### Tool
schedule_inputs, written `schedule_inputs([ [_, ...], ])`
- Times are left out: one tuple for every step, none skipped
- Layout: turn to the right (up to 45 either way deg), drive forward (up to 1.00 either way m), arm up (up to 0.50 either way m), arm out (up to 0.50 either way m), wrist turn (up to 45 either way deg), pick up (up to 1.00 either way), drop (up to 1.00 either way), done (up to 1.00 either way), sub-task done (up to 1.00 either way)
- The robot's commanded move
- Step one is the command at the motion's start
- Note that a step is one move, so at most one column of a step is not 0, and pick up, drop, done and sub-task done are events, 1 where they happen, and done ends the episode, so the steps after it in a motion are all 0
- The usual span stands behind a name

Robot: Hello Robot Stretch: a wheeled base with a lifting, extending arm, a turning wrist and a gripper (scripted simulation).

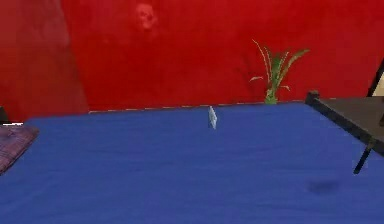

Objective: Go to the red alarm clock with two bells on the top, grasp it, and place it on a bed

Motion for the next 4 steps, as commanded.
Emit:
schedule_inputs([
  [12.0, 0.0, 0.0, 0.0, 0.0, 0.0, 0.0, 0.0, 0.0],
  [0.0, 0.1, 0.0, 0.0, 0.0, 0.0, 0.0, 0.0, 0.0],
  [-30.0, 0.0, 0.0, 0.0, 0.0, 0.0, 0.0, 0.0, 0.0],
  [36.0, 0.0, 0.0, 0.0, 0.0, 0.0, 0.0, 0.0, 0.0],
])
